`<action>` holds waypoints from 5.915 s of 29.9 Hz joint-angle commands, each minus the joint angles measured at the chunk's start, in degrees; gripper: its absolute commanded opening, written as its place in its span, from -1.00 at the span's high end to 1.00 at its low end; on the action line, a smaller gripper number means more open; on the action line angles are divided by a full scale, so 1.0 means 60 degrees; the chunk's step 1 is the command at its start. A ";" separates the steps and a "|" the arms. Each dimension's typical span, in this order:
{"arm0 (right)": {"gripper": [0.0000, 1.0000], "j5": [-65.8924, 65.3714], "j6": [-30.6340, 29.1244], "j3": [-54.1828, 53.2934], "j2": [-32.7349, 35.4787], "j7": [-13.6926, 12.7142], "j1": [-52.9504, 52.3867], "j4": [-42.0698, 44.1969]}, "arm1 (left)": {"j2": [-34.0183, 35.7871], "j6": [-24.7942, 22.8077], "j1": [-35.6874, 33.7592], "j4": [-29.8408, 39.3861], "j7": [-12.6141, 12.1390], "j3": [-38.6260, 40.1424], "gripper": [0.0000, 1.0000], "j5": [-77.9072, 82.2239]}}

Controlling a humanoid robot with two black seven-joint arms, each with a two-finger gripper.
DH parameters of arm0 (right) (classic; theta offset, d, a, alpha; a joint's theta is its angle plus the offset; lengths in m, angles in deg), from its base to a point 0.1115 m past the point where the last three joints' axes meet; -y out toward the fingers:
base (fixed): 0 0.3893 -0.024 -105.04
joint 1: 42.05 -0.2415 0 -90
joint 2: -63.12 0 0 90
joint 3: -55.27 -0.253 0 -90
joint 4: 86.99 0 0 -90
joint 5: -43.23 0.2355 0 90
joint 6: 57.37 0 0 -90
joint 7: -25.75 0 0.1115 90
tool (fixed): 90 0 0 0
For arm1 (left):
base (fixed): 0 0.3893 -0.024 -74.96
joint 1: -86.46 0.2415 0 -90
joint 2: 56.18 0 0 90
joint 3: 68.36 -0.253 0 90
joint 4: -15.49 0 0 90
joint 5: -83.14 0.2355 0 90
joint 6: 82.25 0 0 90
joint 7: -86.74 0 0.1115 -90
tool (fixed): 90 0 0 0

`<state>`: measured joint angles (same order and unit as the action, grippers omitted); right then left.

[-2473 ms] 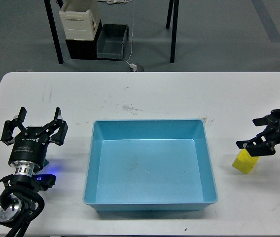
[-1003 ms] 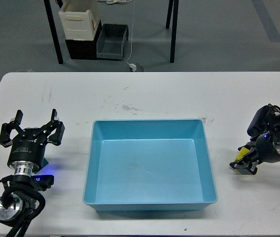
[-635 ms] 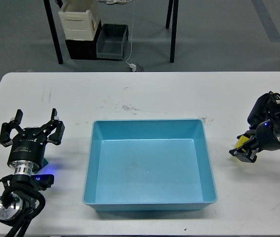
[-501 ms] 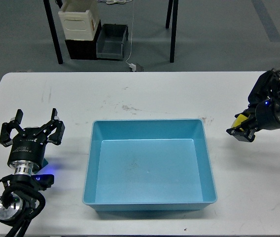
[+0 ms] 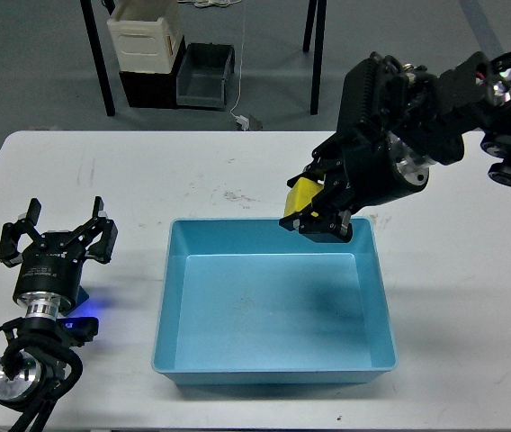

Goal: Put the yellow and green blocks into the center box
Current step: 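Lift the yellow cube and carry it over the blue box, then lower the yellow cube into the box and open the right gripper, then withdraw the right gripper away from the box, then reach the left gripper to the green cube and grasp it, then lift the green cube and carry it over the blue box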

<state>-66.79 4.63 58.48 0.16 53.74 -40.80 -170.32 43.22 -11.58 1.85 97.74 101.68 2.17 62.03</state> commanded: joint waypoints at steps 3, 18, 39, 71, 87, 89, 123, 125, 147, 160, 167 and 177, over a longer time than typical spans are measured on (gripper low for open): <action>0.48 -0.0018 0.0000 0.1234 -0.1281 0.0001 0.0216 0.0704 | -0.0029 -0.0001 0.0011 0.0002 0.0014 0.0007 -1.00 0.0002; 0.36 -0.0501 0.0000 0.1823 -0.3040 0.0001 0.1491 0.3093 | -0.0059 -0.0015 -0.0004 -0.0012 0.0014 0.0315 -1.00 0.0002; -0.90 -0.0355 0.0000 0.0583 -0.2603 0.0001 0.1491 0.3327 | 0.0248 0.0702 -0.0618 -0.0364 -0.0118 0.0417 -1.00 0.0002; -0.96 0.4800 0.2133 -1.3645 -0.4506 -0.3757 1.2223 -0.0405 | 0.4833 0.1611 -0.2582 -0.1184 0.1484 0.0476 -1.00 0.5851; -0.99 0.8753 0.2045 -1.5653 -0.4185 -0.3626 1.5860 -0.1198 | 0.7528 -0.1445 -0.2713 0.0002 0.2175 0.0227 -1.00 1.4328; -0.99 0.9412 0.1987 -1.5696 -0.4110 -0.3626 1.6080 -0.1199 | 0.7602 -0.1445 -0.2728 0.0031 0.2175 0.0169 -1.00 1.4475; -0.99 0.9943 0.2016 -1.5931 -0.4008 -0.3582 1.6608 -0.1038 | 0.8643 -0.1445 -0.7152 -0.0406 0.2175 -0.8283 -0.99 2.3907; -0.99 0.9943 0.2001 -1.5931 -0.4008 -0.3582 1.6608 -0.1038 | 0.8555 -0.1445 -0.7152 -0.0670 0.2175 -0.8298 -0.99 2.4259; -0.99 0.9943 0.2030 -1.5917 -0.4022 -0.3567 1.6682 -0.1038 | 0.7661 -0.1445 -0.7152 -0.1521 0.2175 -0.8650 -0.67 2.4351; -0.99 0.9943 0.2060 -1.5931 -0.4022 -0.3552 1.6696 -0.0950 | 0.7793 -0.1445 -0.7283 -0.1536 0.2175 -0.8562 0.20 2.4247; -0.99 0.9943 0.2074 -1.5931 -0.4022 -0.3552 1.6769 -0.0950 | 0.8597 -0.1445 -0.9303 -0.1448 0.2175 -0.8621 0.20 2.1058; -0.99 0.9943 0.2060 -1.5917 -0.4022 -0.3552 1.6813 -0.0965 | 0.8031 -0.1445 -1.1427 0.0280 0.2175 -0.8635 0.21 1.9822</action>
<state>-7.13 17.09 -37.11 -24.06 32.43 59.90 -176.03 94.45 -20.25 -63.26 97.27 114.73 -49.51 180.74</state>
